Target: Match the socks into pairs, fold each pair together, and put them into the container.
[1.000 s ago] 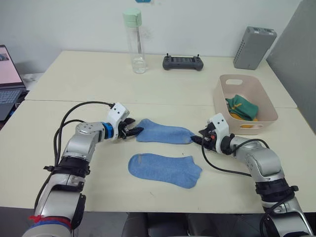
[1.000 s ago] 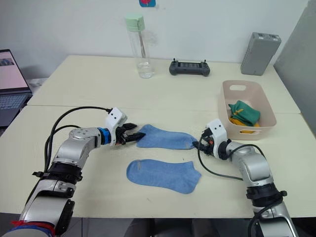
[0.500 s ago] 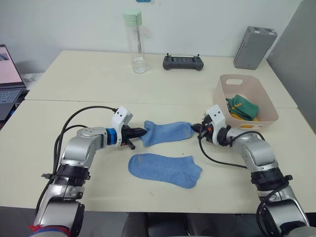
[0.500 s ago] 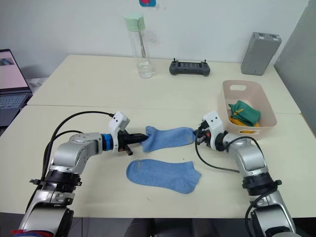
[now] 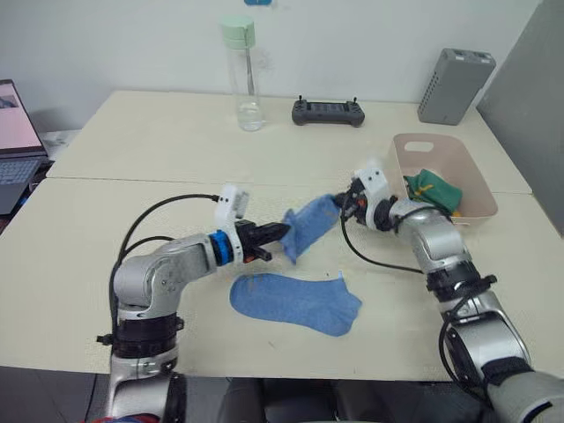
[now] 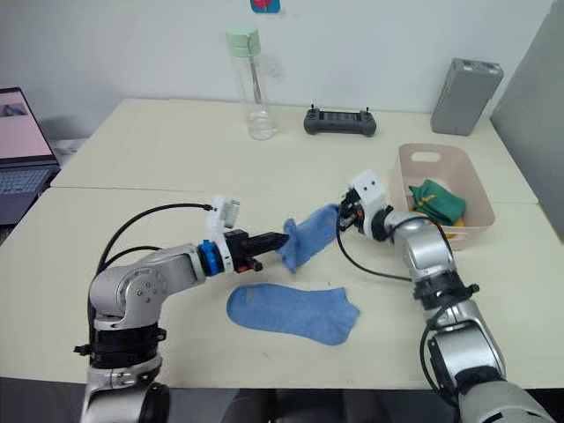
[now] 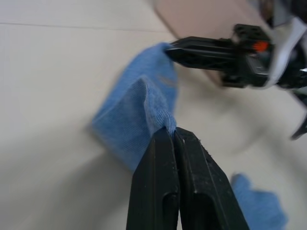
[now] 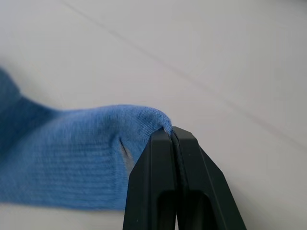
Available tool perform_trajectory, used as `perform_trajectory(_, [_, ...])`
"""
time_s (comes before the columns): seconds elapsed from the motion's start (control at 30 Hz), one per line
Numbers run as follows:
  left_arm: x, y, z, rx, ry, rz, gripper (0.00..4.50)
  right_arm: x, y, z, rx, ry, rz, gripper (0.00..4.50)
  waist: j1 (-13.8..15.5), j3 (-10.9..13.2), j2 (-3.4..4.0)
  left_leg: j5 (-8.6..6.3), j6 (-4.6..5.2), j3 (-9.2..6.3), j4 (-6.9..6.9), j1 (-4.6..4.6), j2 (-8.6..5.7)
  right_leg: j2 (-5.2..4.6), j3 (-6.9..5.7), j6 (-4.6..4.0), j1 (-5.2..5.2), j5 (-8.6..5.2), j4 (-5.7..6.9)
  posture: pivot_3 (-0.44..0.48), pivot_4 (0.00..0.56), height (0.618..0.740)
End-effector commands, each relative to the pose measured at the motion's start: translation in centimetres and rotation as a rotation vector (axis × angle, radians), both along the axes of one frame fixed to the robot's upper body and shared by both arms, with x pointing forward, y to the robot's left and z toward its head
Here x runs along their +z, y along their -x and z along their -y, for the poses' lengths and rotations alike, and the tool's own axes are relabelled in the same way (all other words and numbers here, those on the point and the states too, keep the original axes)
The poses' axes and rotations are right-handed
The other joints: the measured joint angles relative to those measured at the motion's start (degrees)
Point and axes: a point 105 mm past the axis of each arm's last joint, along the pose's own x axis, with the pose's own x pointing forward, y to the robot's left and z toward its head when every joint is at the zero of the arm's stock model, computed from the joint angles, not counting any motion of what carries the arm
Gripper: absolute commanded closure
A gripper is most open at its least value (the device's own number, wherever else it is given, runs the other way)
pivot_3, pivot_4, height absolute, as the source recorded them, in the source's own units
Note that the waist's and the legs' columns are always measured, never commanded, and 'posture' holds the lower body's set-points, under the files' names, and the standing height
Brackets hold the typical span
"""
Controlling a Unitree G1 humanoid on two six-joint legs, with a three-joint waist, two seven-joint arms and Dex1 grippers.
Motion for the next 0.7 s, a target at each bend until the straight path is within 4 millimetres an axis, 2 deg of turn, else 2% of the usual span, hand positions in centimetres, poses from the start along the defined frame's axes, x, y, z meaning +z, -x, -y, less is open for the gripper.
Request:
perform_trajectory(0.03, [0.0, 1.8, 1.1, 0.042, 0.16, -0.099, 4.47, 1.0, -1.1, -1.0, 0.022, 0.026, 0.072, 4.5, -0.1, 0.0, 0.0, 0.0, 0.0, 0.01, -0.02, 0.02, 0.0, 0.0, 0.01, -0.01, 0.01, 0.0, 0.0, 0.0, 0.15, 0.74])
perform_trajectory(0.17, [-0.9, 3.4, 2.1, 0.06, 0.255, -0.198, 4.47, 1.0, -1.3, -3.4, 0.083, 0.023, 0.097, 4.5, -0.3, 0.0, 0.0, 0.0, 0.0, -0.04, -0.05, 0.03, 0.0, 0.01, -0.02, -0.02, 0.01, 0.01, 0.01, 0.0, 0.15, 0.74])
perform_trajectory(0.27, [-0.4, 3.9, 2.3, 0.075, 0.339, -0.217, 4.47, 0.8, -0.7, -5.3, 0.153, 0.013, 0.094, 4.5, -0.4, 0.0, -0.01, 0.01, -0.02, -0.07, -0.04, 0.05, 0.0, 0.02, -0.05, -0.02, 0.04, 0.01, 0.05, 0.0, 0.15, 0.74])
perform_trajectory(0.4, [-1.6, 5.0, 1.7, 0.075, 0.248, -0.239, 4.47, -0.4, 0.1, -6.7, 0.222, 0.028, 0.059, 4.5, -0.7, 0.0, -0.01, 0.0, -0.03, -0.06, 0.08, 0.08, -0.04, 0.0, -0.02, 0.04, 0.13, 0.04, 0.01, 0.0, 0.15, 0.74])
perform_trajectory(0.5, [-1.8, 6.2, 0.7, 0.026, 0.147, -0.188, 4.5, -0.6, 0.6, -6.9, 0.24, 0.001, 0.043, 3.87, -0.9, 0.0, 0.0, 0.0, -0.04, -0.08, 0.09, 0.08, -0.06, -0.03, -0.03, 0.05, 0.15, 0.05, 0.0, 0.0, 0.15, 0.74])
perform_trajectory(0.6, [-1.4, 7.9, -0.1, -0.071, 0.057, -0.135, 3.87, 0.4, 0.9, -6.1, 0.234, -0.015, 0.082, 2.85, -1.0, 0.0, 0.02, 0.0, -0.05, -0.16, 0.06, 0.09, -0.02, 0.0, -0.11, 0.03, 0.13, 0.05, 0.03, 0.0, 0.15, 0.74])
perform_trajectory(0.7, [-0.4, 9.4, -2.2, -0.154, -0.074, -0.063, 2.96, 2.0, 2.5, -5.1, 0.267, -0.038, 0.112, 1.85, -1.0, 0.0, 0.03, 0.0, -0.06, -0.14, 0.06, 0.08, -0.04, -0.03, -0.1, 0.03, 0.15, 0.05, -0.01, 0.0, 0.15, 0.74])
